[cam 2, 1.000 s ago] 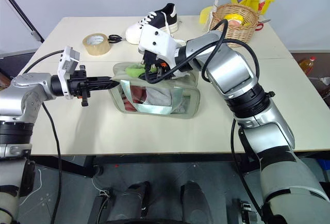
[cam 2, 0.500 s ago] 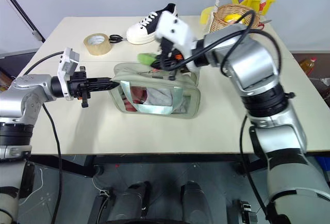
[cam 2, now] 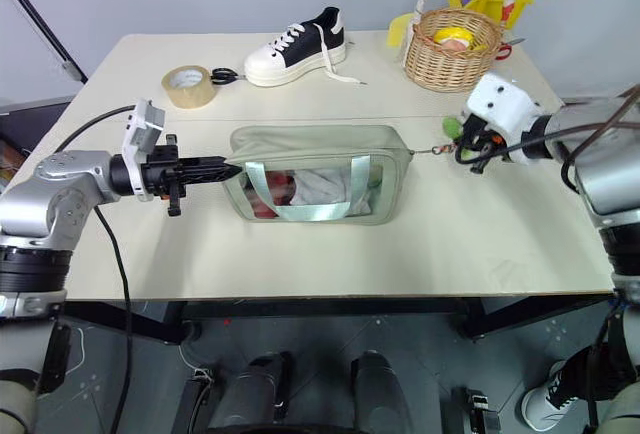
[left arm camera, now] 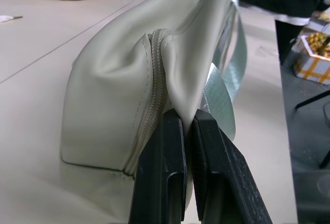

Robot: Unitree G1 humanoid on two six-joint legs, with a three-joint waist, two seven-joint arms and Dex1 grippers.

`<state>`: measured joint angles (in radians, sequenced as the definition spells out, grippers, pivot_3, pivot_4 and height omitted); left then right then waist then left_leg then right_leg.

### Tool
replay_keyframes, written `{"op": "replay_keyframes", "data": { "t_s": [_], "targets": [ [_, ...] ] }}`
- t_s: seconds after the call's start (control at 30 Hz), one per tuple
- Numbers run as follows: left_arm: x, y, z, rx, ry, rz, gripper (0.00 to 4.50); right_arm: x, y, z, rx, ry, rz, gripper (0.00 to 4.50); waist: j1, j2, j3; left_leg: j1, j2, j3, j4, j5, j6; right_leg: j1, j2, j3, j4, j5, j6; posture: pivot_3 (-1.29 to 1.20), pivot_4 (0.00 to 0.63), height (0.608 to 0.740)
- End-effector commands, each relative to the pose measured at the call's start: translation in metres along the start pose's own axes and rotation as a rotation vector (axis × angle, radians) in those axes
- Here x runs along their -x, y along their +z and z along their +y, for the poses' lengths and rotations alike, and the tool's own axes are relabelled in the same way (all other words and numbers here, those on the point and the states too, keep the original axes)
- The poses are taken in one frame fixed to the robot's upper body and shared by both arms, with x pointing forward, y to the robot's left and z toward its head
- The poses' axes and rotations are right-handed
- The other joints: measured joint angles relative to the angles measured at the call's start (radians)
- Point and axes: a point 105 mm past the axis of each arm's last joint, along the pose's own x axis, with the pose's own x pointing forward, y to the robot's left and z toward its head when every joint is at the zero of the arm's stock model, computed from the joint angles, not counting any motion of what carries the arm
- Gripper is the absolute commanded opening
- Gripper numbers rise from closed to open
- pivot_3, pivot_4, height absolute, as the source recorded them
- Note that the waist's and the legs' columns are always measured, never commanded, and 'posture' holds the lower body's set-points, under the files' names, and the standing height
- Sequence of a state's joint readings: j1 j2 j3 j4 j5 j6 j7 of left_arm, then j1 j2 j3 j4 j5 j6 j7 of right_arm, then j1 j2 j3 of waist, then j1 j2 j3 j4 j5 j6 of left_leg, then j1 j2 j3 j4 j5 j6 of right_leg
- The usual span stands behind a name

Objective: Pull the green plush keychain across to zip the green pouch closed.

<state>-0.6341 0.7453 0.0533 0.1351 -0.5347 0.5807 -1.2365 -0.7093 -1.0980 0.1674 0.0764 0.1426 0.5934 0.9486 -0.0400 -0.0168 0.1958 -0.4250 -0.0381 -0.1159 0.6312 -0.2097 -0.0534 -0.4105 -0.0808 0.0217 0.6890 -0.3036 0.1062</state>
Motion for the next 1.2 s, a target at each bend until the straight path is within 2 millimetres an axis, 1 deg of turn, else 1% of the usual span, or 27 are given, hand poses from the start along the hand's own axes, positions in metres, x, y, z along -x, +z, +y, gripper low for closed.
{"op": "replay_keyframes", "data": {
  "t_s": [0.03, 0.1, 0.17, 0.27, 0.3, 0.4, 0.47, 0.5, 0.57, 0.63, 0.67, 0.73, 0.83, 0.9, 0.93, 0.97, 1.07, 1.17, 1.2],
  "targets": [
    [0.025, -0.003, 0.015, 0.033, 0.118, 0.023, 0.00, -0.003, -0.031, 0.007, -0.026, -0.084, 0.118, 0.10, -0.001, 0.000, 0.000, 0.000, 0.000, 0.000, 0.000, 0.000, 0.000, 0.000, 0.000, 0.000, 0.000, 0.000, 0.000, 0.00, 0.150, 0.695],
    [0.025, -0.003, 0.015, 0.036, 0.121, 0.023, 0.00, -0.018, -0.030, 0.024, -0.054, -0.061, 0.101, 0.10, -0.009, 0.000, 0.000, 0.000, 0.000, 0.000, 0.000, 0.000, 0.000, 0.000, 0.000, 0.001, 0.000, 0.000, 0.000, 0.00, 0.150, 0.695],
    [0.026, -0.003, 0.015, 0.037, 0.123, 0.025, 0.00, -0.029, -0.026, 0.040, -0.074, -0.031, 0.084, 0.10, -0.011, 0.000, 0.000, 0.003, 0.000, 0.001, 0.000, 0.000, 0.000, 0.001, 0.001, 0.001, 0.001, 0.000, 0.000, 0.00, 0.150, 0.695],
    [0.026, -0.002, 0.015, 0.039, 0.127, 0.024, 0.00, -0.042, -0.022, 0.063, -0.083, 0.025, 0.069, 0.10, -0.009, 0.000, 0.000, 0.004, 0.001, 0.000, 0.000, 0.000, 0.000, 0.002, 0.003, 0.001, 0.001, 0.000, -0.001, 0.00, 0.150, 0.695],
    [0.026, -0.001, 0.015, 0.040, 0.128, 0.023, 0.00, -0.044, -0.023, 0.067, -0.081, 0.033, 0.071, 0.10, -0.009, 0.000, 0.000, 0.005, 0.001, 0.000, 0.000, 0.000, 0.000, 0.002, 0.003, 0.001, 0.001, 0.000, -0.001, 0.00, 0.150, 0.695],
    [0.027, -0.001, 0.015, 0.042, 0.130, 0.023, 0.00, -0.048, -0.029, 0.072, -0.055, 0.034, 0.105, 0.10, -0.007, 0.000, 0.000, 0.005, 0.001, 0.000, -0.001, 0.000, 0.000, 0.002, 0.003, 0.001, 0.001, 0.000, -0.001, 0.00, 0.150, 0.695],
    [0.027, -0.001, 0.015, 0.042, 0.130, 0.023, 0.00, -0.048, -0.027, 0.075, -0.049, 0.042, 0.098, 0.10, -0.007, 0.000, 0.000, 0.005, 0.001, 0.000, -0.001, 0.000, 0.000, 0.003, 0.002, 0.001, 0.001, 0.000, -0.001, 0.00, 0.150, 0.695],
    [0.026, -0.001, 0.015, 0.041, 0.131, 0.022, 0.00, -0.047, -0.024, 0.074, -0.055, 0.044, 0.086, 0.10, -0.007, 0.000, 0.000, 0.005, 0.001, 0.000, -0.001, 0.000, 0.000, 0.003, 0.003, 0.001, 0.001, 0.000, -0.001, 0.00, 0.150, 0.695],
    [0.026, -0.001, 0.015, 0.039, 0.131, 0.019, 0.00, -0.044, -0.015, 0.067, -0.096, 0.036, 0.050, 0.10, -0.007, 0.000, 0.000, 0.005, 0.001, 0.000, -0.001, 0.000, 0.000, 0.003, 0.003, 0.001, 0.001, 0.000, -0.001, 0.00, 0.150, 0.695],
    [0.024, 0.001, 0.014, 0.036, 0.125, 0.015, 0.00, -0.037, 0.001, 0.059, -0.147, 0.045, -0.016, 0.10, -0.008, 0.000, 0.000, 0.005, 0.001, 0.000, -0.001, 0.000, 0.000, 0.003, 0.003, 0.001, 0.001, 0.000, -0.001, 0.00, 0.150, 0.695],
    [0.024, 0.001, 0.013, 0.033, 0.122, 0.014, 0.00, -0.033, 0.008, 0.056, -0.167, 0.054, -0.045, 0.38, -0.007, 0.000, 0.000, 0.005, 0.001, 0.000, -0.001, 0.000, 0.000, 0.003, 0.003, 0.001, 0.001, 0.000, -0.001, 0.00, 0.150, 0.695],
    [0.023, 0.003, 0.012, 0.029, 0.116, 0.010, 0.00, -0.020, 0.026, 0.053, -0.198, 0.100, -0.119, 1.12, -0.006, 0.000, 0.000, 0.005, 0.001, 0.000, -0.001, 0.000, 0.000, 0.003, 0.003, 0.001, 0.001, 0.000, -0.001, 0.00, 0.150, 0.695],
    [0.021, 0.007, 0.011, 0.022, 0.104, 0.005, 0.00, 0.001, 0.050, 0.050, -0.199, 0.149, -0.221, 2.63, -0.005, 0.000, 0.000, 0.004, 0.001, 0.000, -0.001, 0.000, 0.000, 0.002, 0.002, 0.001, 0.001, 0.000, -0.001, 0.00, 0.150, 0.695],
    [0.019, 0.010, 0.009, 0.016, 0.094, -0.002, 0.00, 0.010, 0.059, 0.047, -0.194, 0.172, -0.265, 3.63, -0.005, 0.000, 0.000, 0.004, 0.001, 0.000, -0.001, 0.000, 0.000, 0.002, 0.002, 0.001, 0.000, 0.000, -0.001, 0.00, 0.150, 0.695],
    [0.018, 0.011, 0.009, 0.008, 0.090, -0.003, 0.00, 0.016, 0.063, 0.047, -0.189, 0.189, -0.287, 4.20, -0.003, 0.000, 0.000, 0.004, 0.001, 0.000, -0.001, 0.000, 0.000, 0.002, 0.002, 0.001, 0.000, 0.000, -0.001, 0.00, 0.150, 0.695],
    [0.017, 0.012, 0.008, 0.002, 0.086, -0.002, 0.00, 0.020, 0.066, 0.046, -0.186, 0.203, -0.306, 4.47, -0.002, 0.000, 0.000, 0.004, 0.001, 0.000, -0.001, 0.000, 0.000, 0.003, 0.002, 0.000, 0.000, 0.000, -0.001, 0.00, 0.150, 0.695],
    [0.015, 0.016, 0.006, 0.001, 0.066, -0.010, 0.00, 0.032, 0.074, 0.046, -0.172, 0.247, -0.359, 4.47, -0.003, 0.000, 0.000, 0.003, 0.001, 0.000, -0.001, 0.000, 0.000, 0.003, 0.001, 0.000, 0.000, 0.000, -0.001, 0.00, 0.150, 0.695],
    [0.017, 0.021, 0.000, -0.013, 0.013, -0.010, 1.13, 0.037, 0.075, 0.053, -0.149, 0.299, -0.378, 4.50, -0.004, 0.000, 0.000, 0.003, 0.001, 0.000, -0.001, 0.000, 0.000, 0.003, 0.001, 0.000, 0.000, 0.000, -0.001, 0.00, 0.150, 0.695],
    [0.019, 0.026, 0.000, -0.034, 0.000, -0.014, 1.59, 0.039, 0.076, 0.056, -0.135, 0.317, -0.381, 4.50, -0.004, 0.000, 0.000, 0.003, 0.001, 0.000, -0.001, 0.000, 0.000, 0.002, 0.001, 0.000, 0.000, 0.000, -0.001, 0.00, 0.150, 0.695]
  ]
}}
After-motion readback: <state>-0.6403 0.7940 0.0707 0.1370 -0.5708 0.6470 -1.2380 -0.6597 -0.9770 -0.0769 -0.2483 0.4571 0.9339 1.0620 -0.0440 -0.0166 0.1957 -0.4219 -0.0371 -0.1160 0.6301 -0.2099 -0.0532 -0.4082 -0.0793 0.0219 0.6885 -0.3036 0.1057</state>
